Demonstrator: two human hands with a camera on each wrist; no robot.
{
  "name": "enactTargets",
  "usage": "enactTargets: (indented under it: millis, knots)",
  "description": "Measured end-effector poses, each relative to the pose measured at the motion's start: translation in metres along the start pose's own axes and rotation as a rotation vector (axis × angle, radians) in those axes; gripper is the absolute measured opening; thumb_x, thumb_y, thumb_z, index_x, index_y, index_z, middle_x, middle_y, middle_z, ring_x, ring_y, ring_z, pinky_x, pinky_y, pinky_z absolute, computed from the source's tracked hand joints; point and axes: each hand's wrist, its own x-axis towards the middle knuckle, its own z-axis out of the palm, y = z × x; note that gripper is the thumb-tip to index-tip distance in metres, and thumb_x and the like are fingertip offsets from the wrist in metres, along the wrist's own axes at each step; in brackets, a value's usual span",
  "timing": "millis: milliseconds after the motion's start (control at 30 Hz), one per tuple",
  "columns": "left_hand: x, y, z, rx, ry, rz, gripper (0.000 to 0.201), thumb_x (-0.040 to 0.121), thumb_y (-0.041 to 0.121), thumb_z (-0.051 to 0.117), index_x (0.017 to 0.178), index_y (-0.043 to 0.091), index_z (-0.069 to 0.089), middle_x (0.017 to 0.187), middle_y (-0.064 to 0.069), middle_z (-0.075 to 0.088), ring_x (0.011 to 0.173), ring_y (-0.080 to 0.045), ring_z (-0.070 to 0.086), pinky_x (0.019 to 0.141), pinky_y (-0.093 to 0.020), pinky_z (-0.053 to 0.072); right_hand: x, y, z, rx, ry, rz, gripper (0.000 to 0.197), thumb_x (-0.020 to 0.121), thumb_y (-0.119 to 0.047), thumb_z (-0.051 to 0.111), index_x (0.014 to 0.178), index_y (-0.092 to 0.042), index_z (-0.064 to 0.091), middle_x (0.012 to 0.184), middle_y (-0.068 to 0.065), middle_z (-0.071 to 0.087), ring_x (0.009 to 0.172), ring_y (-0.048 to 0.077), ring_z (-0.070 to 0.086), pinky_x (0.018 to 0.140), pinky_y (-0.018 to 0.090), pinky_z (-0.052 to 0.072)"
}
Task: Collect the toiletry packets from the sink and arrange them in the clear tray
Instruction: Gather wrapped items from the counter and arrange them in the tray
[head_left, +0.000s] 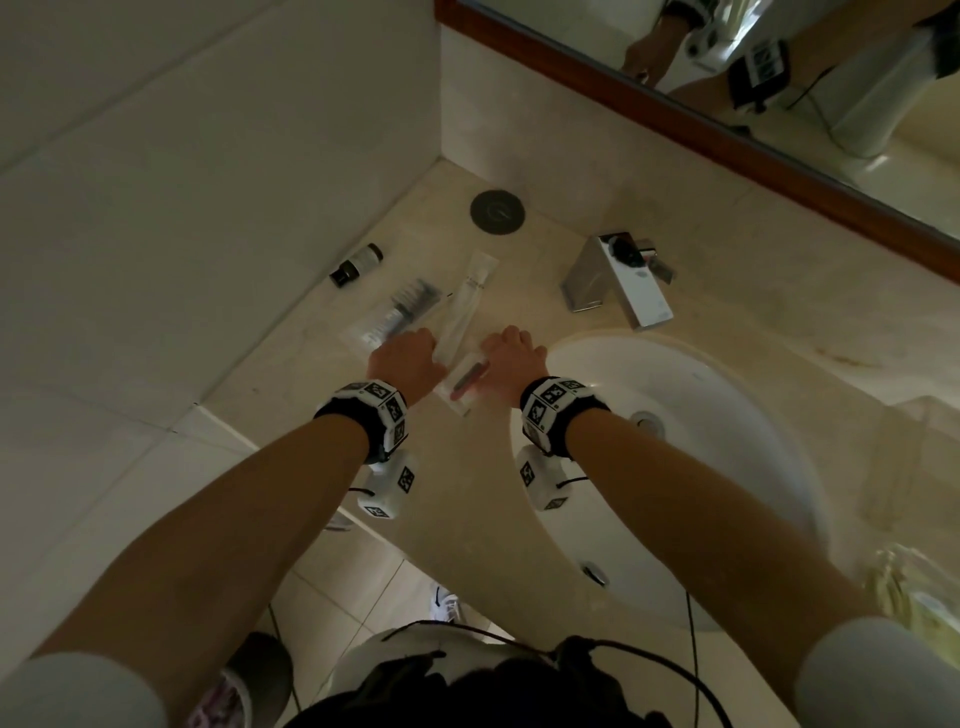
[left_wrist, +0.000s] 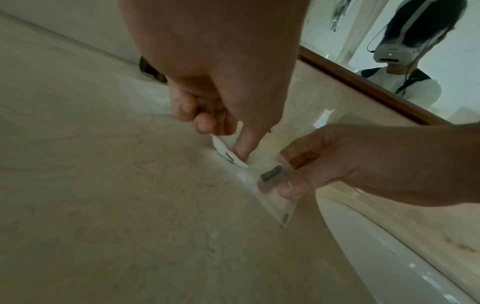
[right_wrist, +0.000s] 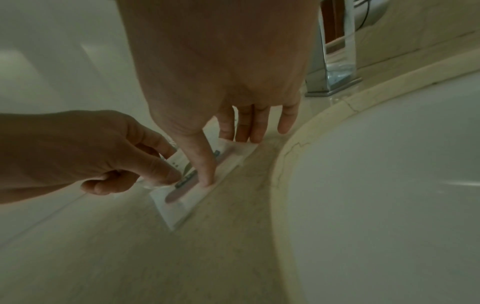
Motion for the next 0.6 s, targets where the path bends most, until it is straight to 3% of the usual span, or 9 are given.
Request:
enactTargets:
  millis: [67,233,467,600]
  knots:
    - [-0.002,-0.001,0.000,-0.008,-0.012,-0.001,0.029,0.089,0.036,0.055,0.105,0.011,0.052,0.099,-0.010,0.059,0.079,-0.023,0.052,0.066,-0.032,0.040,0.001,-0.004,0.001,0.028,-0.005,0.030,0.085,0.063,-0.059,0.076,0.128,-0.013,0.048,0.128,0.009,0.043,0.122,0.030,0.040,0.101,0.045,0.035]
    - [-0.007,-0.003,-0.004,-0.044,-0.072,0.003,0.034,0.089,0.037,0.060,0.109,0.011,0.050,0.098,-0.009,0.058,0.084,-0.025,0.055,0.069,-0.033,0.041,-0.001,-0.002,-0.003,0.319,-0.010,0.081,0.040,0.081,-0.026,0.068,0.116,-0.013,0.054,0.115,0.007,0.060,0.108,0.027,0.057,0.089,0.035,0.047]
    - [-0.010,0.004,-0.003,-0.061,-0.190,0.096,0.038,0.084,0.027,0.066,0.113,0.014,0.047,0.105,-0.011,0.061,0.088,-0.026,0.056,0.073,-0.035,0.043,-0.008,0.006,-0.008,0.409,0.045,0.185,0.041,0.085,-0.014,0.055,0.126,-0.015,0.055,0.127,0.007,0.057,0.117,0.029,0.054,0.087,0.030,0.043]
    - [-0.009,0.009,-0.011,0.037,-0.253,0.126,0.040,0.084,0.033,0.064,0.117,0.017,0.047,0.109,-0.007,0.060,0.096,-0.026,0.057,0.081,-0.036,0.047,-0.013,0.020,-0.019,0.380,0.068,0.246,0.035,0.084,-0.013,0.053,0.117,-0.009,0.062,0.117,0.011,0.064,0.108,0.032,0.060,0.080,0.031,0.046]
